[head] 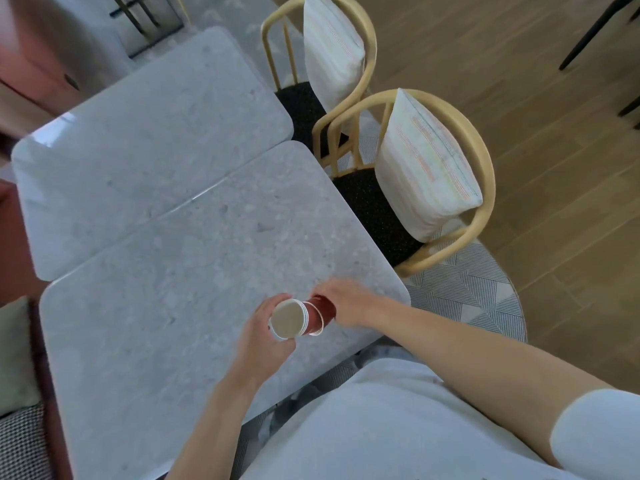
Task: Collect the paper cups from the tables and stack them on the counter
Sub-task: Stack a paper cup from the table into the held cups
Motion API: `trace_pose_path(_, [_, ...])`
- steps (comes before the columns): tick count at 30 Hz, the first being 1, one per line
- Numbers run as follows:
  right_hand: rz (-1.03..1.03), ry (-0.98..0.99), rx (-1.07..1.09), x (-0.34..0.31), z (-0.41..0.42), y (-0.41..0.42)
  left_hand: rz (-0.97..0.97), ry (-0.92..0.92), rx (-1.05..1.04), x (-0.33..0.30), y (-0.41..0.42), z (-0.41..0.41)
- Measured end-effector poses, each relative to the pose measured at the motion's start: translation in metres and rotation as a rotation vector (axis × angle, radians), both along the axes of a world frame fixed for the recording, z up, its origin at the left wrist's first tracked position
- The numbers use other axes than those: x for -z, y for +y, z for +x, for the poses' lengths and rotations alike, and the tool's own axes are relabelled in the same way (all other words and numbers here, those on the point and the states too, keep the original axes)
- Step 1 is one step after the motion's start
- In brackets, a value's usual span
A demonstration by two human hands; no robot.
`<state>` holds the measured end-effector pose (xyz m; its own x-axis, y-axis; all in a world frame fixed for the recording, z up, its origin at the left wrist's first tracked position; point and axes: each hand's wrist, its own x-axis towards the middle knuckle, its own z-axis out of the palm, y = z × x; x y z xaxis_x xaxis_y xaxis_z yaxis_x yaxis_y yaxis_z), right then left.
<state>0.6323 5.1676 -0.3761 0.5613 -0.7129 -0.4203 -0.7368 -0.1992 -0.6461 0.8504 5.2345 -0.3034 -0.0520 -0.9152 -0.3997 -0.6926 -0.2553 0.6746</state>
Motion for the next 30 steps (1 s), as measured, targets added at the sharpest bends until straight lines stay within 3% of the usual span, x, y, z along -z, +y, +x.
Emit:
trace_pose_path(16, [-0.087,-0.059,0.16,0.007,-0.004,0.02,0.079,-0.053,-0.235,0.009,-0.005,-0.012])
trace_pose_path(30, [-0.092,-0.185,0.22,0.003,0.002,0.024,0.081,-0.074,-0.236,0.009,-0.007,-0.025])
